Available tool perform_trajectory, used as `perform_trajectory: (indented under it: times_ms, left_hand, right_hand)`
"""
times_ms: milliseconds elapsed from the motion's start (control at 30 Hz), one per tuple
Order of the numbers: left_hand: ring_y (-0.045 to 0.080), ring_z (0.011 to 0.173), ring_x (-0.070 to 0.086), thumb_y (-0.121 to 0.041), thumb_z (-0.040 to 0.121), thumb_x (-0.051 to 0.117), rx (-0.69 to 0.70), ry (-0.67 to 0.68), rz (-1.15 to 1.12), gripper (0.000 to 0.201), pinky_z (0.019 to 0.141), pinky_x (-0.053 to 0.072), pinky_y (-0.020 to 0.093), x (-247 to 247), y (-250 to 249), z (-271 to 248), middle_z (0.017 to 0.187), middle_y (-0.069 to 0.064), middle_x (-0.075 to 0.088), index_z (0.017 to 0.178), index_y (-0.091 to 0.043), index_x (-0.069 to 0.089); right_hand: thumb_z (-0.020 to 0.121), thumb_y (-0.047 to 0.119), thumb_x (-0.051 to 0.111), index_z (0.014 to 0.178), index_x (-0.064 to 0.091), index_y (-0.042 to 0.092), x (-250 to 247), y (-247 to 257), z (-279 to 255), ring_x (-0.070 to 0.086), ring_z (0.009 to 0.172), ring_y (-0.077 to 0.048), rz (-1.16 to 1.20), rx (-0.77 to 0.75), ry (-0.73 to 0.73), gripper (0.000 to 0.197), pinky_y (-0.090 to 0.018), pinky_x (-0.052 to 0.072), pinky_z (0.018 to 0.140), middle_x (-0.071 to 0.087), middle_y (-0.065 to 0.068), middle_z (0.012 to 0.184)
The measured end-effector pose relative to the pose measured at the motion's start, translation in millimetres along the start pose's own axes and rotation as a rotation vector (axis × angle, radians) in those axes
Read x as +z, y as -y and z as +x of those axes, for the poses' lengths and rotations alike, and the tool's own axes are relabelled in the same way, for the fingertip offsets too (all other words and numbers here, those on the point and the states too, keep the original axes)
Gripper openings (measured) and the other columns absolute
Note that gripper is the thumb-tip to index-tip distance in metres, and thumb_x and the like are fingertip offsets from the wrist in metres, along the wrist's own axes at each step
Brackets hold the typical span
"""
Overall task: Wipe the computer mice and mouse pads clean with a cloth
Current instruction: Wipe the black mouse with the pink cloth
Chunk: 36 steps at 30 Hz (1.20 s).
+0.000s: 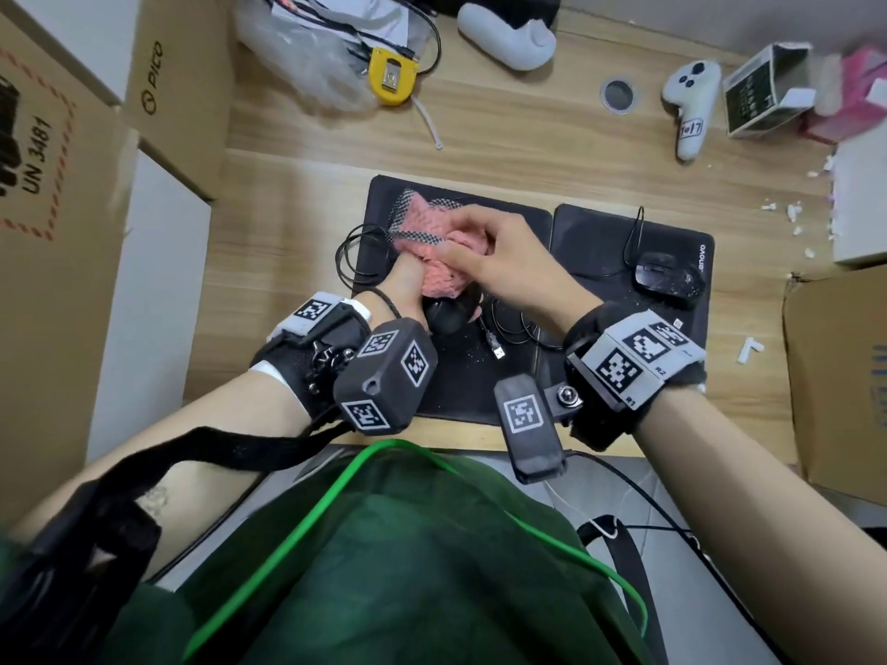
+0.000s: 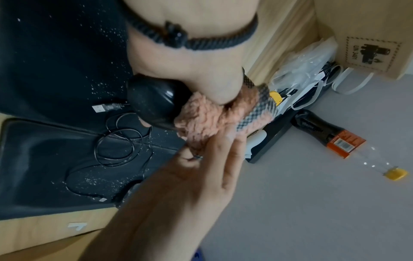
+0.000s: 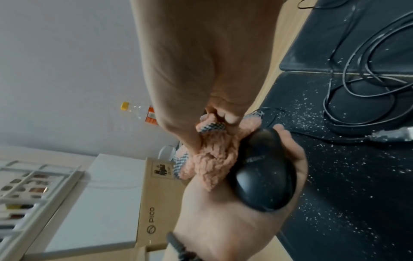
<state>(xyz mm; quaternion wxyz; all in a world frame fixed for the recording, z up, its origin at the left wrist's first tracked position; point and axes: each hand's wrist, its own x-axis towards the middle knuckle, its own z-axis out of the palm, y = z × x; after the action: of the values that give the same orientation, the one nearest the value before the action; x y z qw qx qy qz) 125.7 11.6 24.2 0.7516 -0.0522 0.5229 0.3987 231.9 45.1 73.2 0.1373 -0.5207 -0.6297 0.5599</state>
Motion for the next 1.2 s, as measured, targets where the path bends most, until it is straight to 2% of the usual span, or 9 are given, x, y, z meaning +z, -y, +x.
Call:
perform_trajectory:
  times_ms: [167,367,567,667,767,867,967,1067,1200]
  left_hand:
    - [0.023,0.068,0.06,-0.042,0.096,0.036,-0.043,0.003,0.092,0.037,0.065,0.052,0.028,10.3,-17.9,-7.2,0.094,0.009,0.062,0.113,-0.016,0.057]
    - [0.022,0.06,0.059,-0.046,0.098,0.035,-0.059,0.015,0.019,0.04,0.056,0.053,0.026,7.4,-11.7,-7.5,0.079,0.007,0.06,0.101,-0.013,0.059]
    - [0.023,0.048,0.066,-0.038,0.1,0.03,-0.026,0.009,-0.046,0.045,0.046,0.054,0.027,11.1,-14.2,-8.9,0.072,0.013,0.068,0.089,-0.008,0.061]
    - [0.024,0.054,0.068,-0.033,0.1,0.031,-0.029,-0.013,-0.022,0.043,0.049,0.057,0.029,9.6,-17.1,-9.1,0.072,0.014,0.068,0.084,-0.008,0.063]
    - [0.026,0.069,0.068,-0.033,0.1,0.032,-0.031,-0.045,-0.041,0.042,0.061,0.06,0.034,8.8,-15.9,-11.9,0.088,0.016,0.069,0.1,-0.007,0.065]
    - [0.029,0.088,0.065,-0.042,0.097,0.036,-0.019,-0.04,0.002,0.047,0.08,0.055,0.039,6.6,-14.4,-13.7,0.11,0.015,0.065,0.123,-0.008,0.058]
    - [0.026,0.067,0.058,-0.048,0.094,0.043,-0.041,-0.007,0.043,0.042,0.061,0.051,0.032,9.6,-13.3,-15.8,0.087,0.01,0.058,0.112,-0.012,0.054]
    - [0.025,0.062,0.055,-0.049,0.093,0.043,-0.064,0.022,0.083,0.04,0.059,0.049,0.031,14.6,-10.5,-18.0,0.078,0.008,0.056,0.1,-0.011,0.056]
    - [0.024,0.064,0.058,-0.049,0.092,0.044,-0.088,-0.091,0.058,0.04,0.061,0.049,0.028,18.5,-5.1,-15.9,0.081,0.008,0.059,0.099,-0.012,0.059]
  right_hand:
    - [0.091,0.0,0.059,0.11,0.057,-0.005,-19.5,-20.3,-6.7,0.059,0.066,0.008,0.139,0.062,-0.04,0.02,-0.014,0.05,0.064,0.062,0.003,0.088]
    - [0.092,-0.002,0.053,0.104,0.056,0.002,-25.5,-26.0,-7.5,0.052,0.062,0.008,0.08,0.063,0.033,0.013,-0.016,0.044,0.068,0.062,0.017,0.075]
    - [0.085,0.007,0.063,0.1,0.061,0.016,-13.9,-20.7,-4.7,0.057,0.089,-0.006,-0.057,-0.03,0.049,0.018,-0.037,0.044,0.097,0.062,0.008,0.098]
    - [0.082,0.003,0.067,0.097,0.056,0.019,-8.6,-20.2,-10.4,0.052,0.09,-0.003,-0.059,-0.056,0.037,0.024,-0.028,0.041,0.091,0.058,0.014,0.097]
    - [0.082,-0.005,0.065,0.105,0.051,0.013,-7.3,-18.7,-15.2,0.052,0.098,-0.001,0.007,-0.04,0.022,0.033,-0.02,0.04,0.093,0.054,0.009,0.107]
    - [0.08,-0.007,0.066,0.118,0.049,0.006,-13.3,-25.4,-14.7,0.055,0.106,-0.016,0.036,0.064,-0.062,0.044,-0.031,0.044,0.099,0.054,-0.007,0.118]
    - [0.08,-0.013,0.063,0.124,0.047,0.003,-22.1,-37.8,-17.7,0.061,0.093,-0.018,0.139,0.268,-0.054,0.049,-0.035,0.051,0.083,0.06,-0.006,0.107]
    - [0.08,-0.017,0.059,0.116,0.051,0.006,-27.1,-46.6,-22.3,0.062,0.082,-0.021,0.148,0.33,-0.053,0.043,-0.037,0.052,0.073,0.065,-0.014,0.103]
    - [0.071,0.009,0.071,0.096,0.062,0.027,-24.8,-40.1,-19.9,0.066,0.098,-0.025,0.084,0.362,-0.206,0.032,-0.045,0.055,0.088,0.068,-0.009,0.112]
